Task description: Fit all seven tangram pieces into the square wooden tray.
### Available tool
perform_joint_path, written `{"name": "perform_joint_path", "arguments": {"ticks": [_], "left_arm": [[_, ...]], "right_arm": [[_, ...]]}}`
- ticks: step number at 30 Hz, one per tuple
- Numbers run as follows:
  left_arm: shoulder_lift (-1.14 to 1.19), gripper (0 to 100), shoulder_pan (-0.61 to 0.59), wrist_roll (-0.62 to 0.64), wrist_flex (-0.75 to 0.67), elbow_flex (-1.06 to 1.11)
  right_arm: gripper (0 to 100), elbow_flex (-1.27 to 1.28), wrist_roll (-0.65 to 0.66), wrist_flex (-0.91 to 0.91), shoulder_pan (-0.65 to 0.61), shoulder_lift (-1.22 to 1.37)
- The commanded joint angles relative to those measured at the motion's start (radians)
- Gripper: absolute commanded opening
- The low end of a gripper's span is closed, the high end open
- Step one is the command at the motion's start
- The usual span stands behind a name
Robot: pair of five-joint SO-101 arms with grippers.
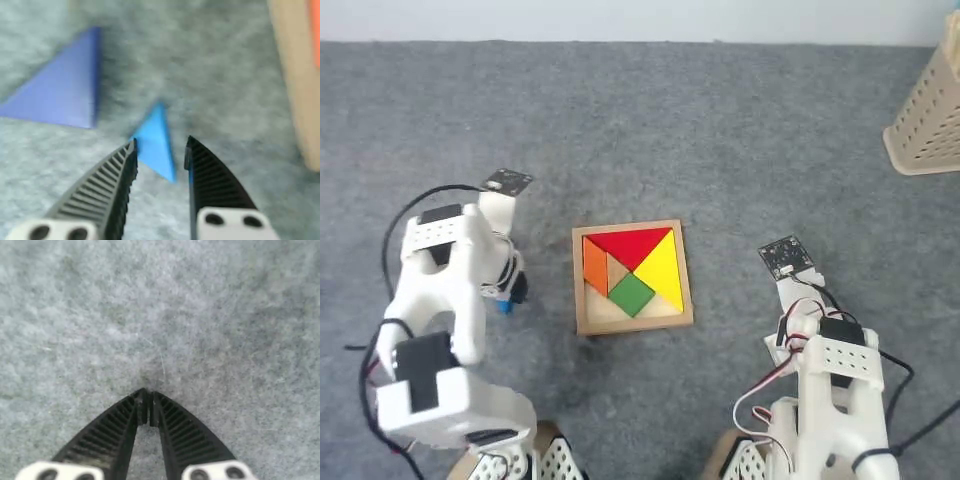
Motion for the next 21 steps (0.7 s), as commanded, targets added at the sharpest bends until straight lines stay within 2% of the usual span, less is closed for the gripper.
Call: {"name": "perform_joint_path", "arguments": {"ticks": [1, 10, 17, 21], "left_arm": [[0.023, 15, -0.015, 0.012, -0.025, -0.004], [0.023, 15, -0.011, 0.009, -0.020, -0.016], [0.021, 2, -0.003, 0.014, 0.003, -0.050], [0.017, 1, 0.031, 0.012, 0.100, -0.122]], "right_arm": [[3.1, 0.006, 0.017, -0.024, 0.018, -0.022], [3.1, 0.006, 0.017, -0.024, 0.018, -0.022], [3.1, 0.006, 0.017, -0.024, 0.018, -0.022], [3.1, 0.006, 0.017, -0.024, 0.018, -0.022]]}}
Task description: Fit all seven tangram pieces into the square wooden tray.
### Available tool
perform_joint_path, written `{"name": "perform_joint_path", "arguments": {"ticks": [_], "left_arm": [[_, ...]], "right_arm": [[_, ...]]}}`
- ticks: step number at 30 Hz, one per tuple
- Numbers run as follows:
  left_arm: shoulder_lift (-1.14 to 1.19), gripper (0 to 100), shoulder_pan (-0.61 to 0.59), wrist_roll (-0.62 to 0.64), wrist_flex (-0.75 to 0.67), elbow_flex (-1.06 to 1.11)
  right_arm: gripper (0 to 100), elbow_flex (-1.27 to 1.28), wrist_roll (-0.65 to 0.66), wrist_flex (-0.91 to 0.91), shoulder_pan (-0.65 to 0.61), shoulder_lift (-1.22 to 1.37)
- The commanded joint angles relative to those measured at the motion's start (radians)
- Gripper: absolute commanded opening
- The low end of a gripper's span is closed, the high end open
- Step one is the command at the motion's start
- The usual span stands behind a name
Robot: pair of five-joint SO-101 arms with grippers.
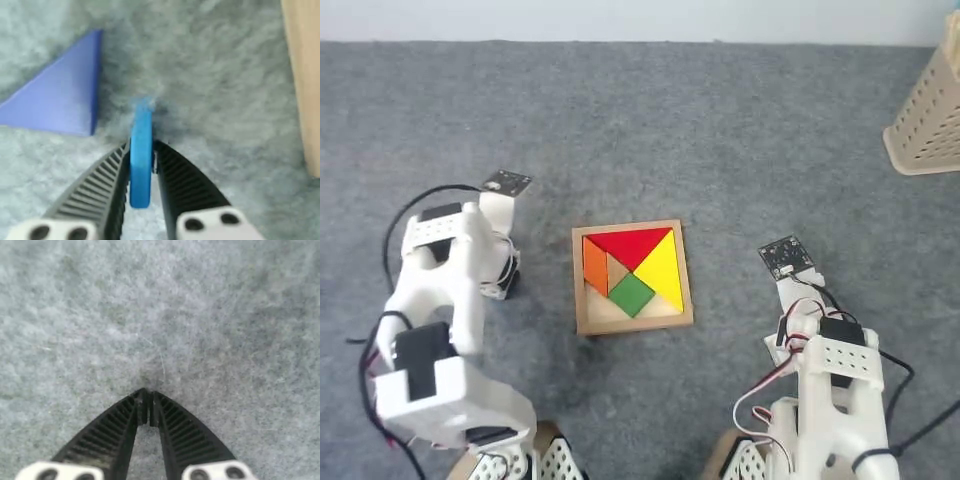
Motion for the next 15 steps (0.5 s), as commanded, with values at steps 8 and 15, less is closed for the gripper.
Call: {"name": "perform_joint_path", "arguments": {"ticks": [8, 15], "left_arm": [[-0.296, 1, 0.190, 0.011, 0.239, -0.090], [-0.519, 1, 0.413, 0.097, 0.307, -0.090]], "right_arm": [[3.0, 0.006, 0.017, -0.024, 0.018, -0.022], [2.9, 0.006, 0.017, -0.024, 0.018, -0.022]]}}
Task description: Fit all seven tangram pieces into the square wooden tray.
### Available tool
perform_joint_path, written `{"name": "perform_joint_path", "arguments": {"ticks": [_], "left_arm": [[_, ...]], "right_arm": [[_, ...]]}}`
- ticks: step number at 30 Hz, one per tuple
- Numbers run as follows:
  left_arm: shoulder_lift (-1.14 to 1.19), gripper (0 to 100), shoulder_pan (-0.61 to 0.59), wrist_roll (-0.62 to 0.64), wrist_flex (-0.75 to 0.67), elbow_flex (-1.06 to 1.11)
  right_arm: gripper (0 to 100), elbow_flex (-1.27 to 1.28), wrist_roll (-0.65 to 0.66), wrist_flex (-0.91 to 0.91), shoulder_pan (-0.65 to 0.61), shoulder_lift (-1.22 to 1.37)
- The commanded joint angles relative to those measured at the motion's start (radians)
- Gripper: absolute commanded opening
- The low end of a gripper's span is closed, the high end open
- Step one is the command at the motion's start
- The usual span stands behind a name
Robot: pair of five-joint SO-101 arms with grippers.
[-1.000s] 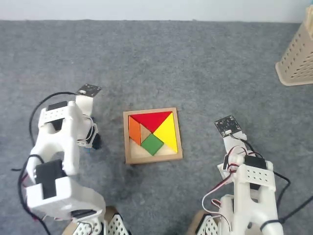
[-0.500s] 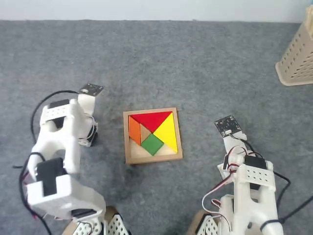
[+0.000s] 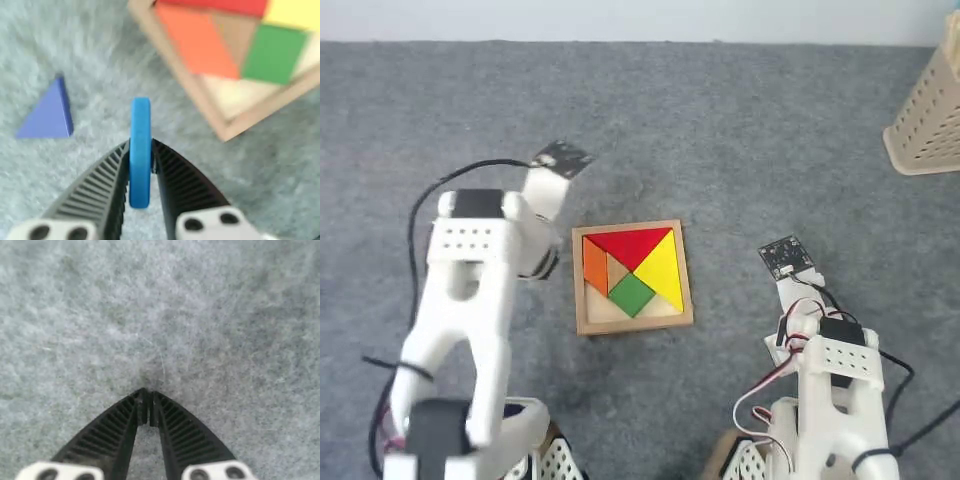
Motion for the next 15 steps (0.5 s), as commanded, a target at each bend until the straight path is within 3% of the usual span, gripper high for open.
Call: {"name": "perform_joint_path", "arguments": {"ticks": [1, 6, 15], "left_arm": [[-0.100, 1, 0.114, 0.044, 0.018, -0.036], [-0.058, 1, 0.224, 0.091, -0.057, -0.039], [0.169, 1, 0.391, 0.199, -0.313, -0.038]], "right_arm": [[2.9, 0.006, 0.017, -0.024, 0.018, -0.022], [2.8, 0.006, 0.015, -0.024, 0.016, -0.022], [2.8, 0.006, 0.014, -0.024, 0.016, -0.022]]}}
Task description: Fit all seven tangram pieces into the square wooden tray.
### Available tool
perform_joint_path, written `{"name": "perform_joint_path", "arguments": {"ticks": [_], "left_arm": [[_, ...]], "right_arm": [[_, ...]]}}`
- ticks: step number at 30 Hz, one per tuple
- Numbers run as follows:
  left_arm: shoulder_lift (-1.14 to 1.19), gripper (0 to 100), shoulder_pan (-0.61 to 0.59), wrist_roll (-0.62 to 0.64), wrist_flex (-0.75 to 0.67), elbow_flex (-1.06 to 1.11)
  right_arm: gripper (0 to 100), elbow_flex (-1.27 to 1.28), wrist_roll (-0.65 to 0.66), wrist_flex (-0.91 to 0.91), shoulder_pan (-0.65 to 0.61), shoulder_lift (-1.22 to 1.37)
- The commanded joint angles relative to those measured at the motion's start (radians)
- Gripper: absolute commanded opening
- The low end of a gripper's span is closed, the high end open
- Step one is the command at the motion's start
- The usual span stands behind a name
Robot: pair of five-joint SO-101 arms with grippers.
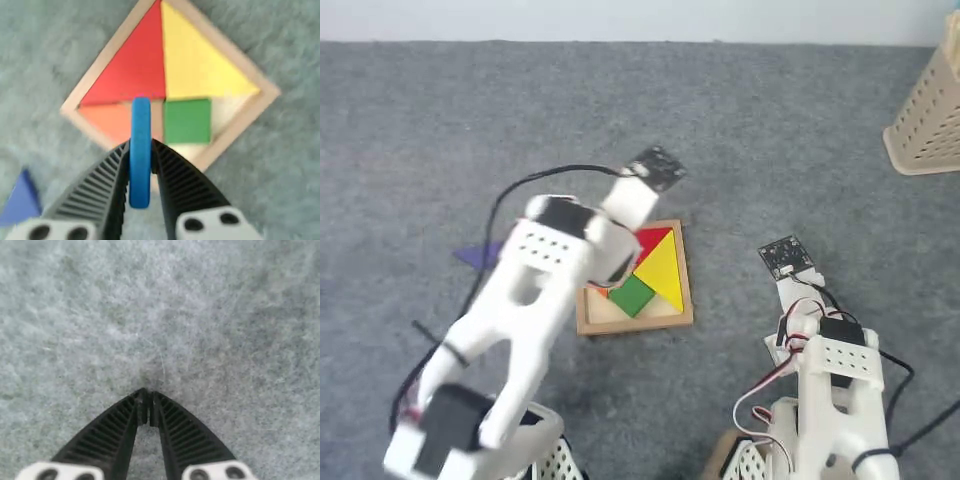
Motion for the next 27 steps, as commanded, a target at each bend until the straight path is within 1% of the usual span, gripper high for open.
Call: {"name": "perform_joint_path", "arguments": {"ticks": [1, 4, 6, 8, 11, 16, 20, 24, 27], "left_arm": [[0.080, 1, 0.052, 0.055, -0.109, -0.036], [0.135, 1, 0.086, 0.058, -0.184, 0.004], [0.127, 1, 0.109, 0.054, -0.267, 0.073], [0.103, 1, 0.124, 0.051, -0.310, 0.127], [0.058, 1, 0.112, 0.049, -0.310, 0.150], [0.044, 1, 0.097, 0.003, -0.318, 0.203], [0.044, 2, 0.106, 0.003, -0.362, 0.234], [0.044, 7, 0.103, 0.003, -0.364, 0.240], [0.044, 7, 0.103, 0.002, -0.362, 0.242]], "right_arm": [[2.8, 0.006, 0.014, -0.024, 0.016, -0.022], [2.8, 0.006, 0.015, -0.024, 0.016, -0.022], [2.8, 0.006, 0.015, -0.024, 0.016, -0.022], [2.8, 0.006, 0.015, -0.024, 0.016, -0.022], [2.8, 0.006, 0.015, -0.024, 0.015, -0.022], [2.8, 0.006, 0.015, -0.024, 0.013, -0.022], [2.8, 0.006, 0.017, -0.024, 0.012, -0.022], [2.8, 0.006, 0.017, -0.024, 0.012, -0.022], [2.8, 0.006, 0.017, -0.024, 0.013, -0.022]]}}
